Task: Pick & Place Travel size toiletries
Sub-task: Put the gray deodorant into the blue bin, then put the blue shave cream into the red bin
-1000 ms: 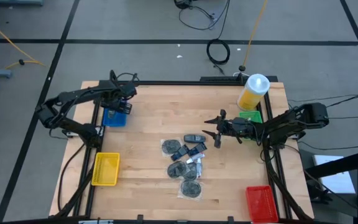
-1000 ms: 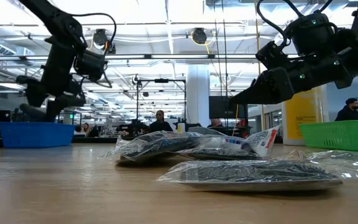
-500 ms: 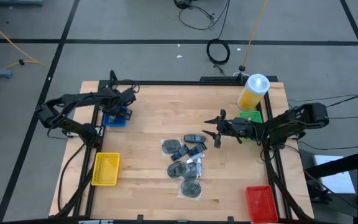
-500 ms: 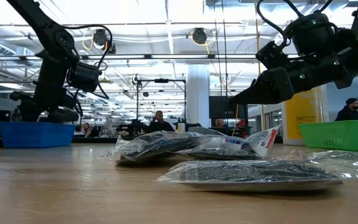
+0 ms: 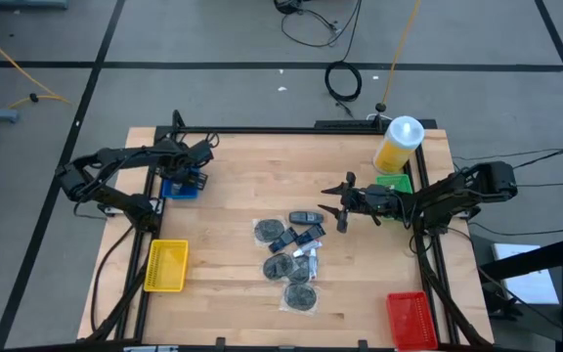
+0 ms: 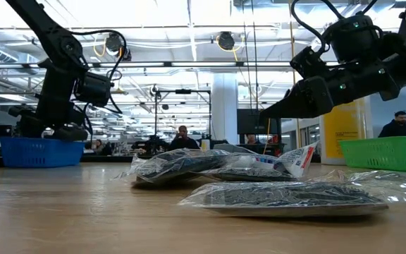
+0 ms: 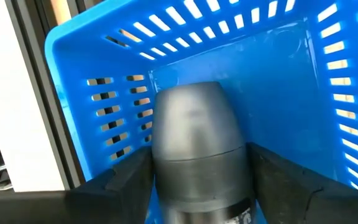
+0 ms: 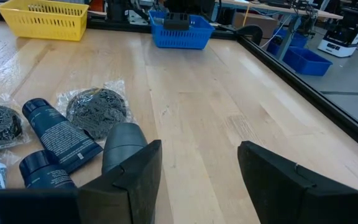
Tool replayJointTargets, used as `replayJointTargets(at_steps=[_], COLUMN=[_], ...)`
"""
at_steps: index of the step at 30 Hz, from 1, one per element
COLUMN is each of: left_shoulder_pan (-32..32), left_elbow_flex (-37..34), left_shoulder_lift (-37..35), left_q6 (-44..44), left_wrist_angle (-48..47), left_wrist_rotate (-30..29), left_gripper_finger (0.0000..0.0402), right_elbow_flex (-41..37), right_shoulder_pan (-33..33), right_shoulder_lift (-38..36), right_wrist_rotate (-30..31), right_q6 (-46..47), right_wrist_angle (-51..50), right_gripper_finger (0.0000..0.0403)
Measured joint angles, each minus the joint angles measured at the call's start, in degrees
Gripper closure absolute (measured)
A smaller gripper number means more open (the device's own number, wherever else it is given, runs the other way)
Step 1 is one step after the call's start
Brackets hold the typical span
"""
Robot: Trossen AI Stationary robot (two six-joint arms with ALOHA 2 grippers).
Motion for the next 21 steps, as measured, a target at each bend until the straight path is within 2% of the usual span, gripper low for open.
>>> replayJointTargets(at_steps=[6,10,18,21], left_shoulder_pan=[0.01,0.00,-3.46,-6.51], left_elbow_flex=[1.02,3.99,11.50,14.16], left_shoulder_lift=[0.00,0.00,0.00,-0.02], left_q6=[-0.32,0.01,1.30,1.56], left_wrist_angle=[-2.31,-7.76,-15.00,-14.48], left_wrist_rotate=[0.01,-0.67,-3.48,-3.58], left_gripper_finger=[0.0094,0.0071,0.0074,0.0080], right_elbow_flex=[0.00,0.00,0.02,0.02], right_shoulder_pan=[0.00,0.00,0.02,0.00], right_shoulder_lift=[0.00,0.00,-0.02,-0.02], right_wrist_rotate=[0.00,0.00,-0.24,-3.61], right_q6=[0.01,0.02,-0.04,-0.26], right_wrist_angle=[0.00,0.22,2.90,2.99], right_gripper_finger=[0.0197,0.0197,0.0197,0.0197])
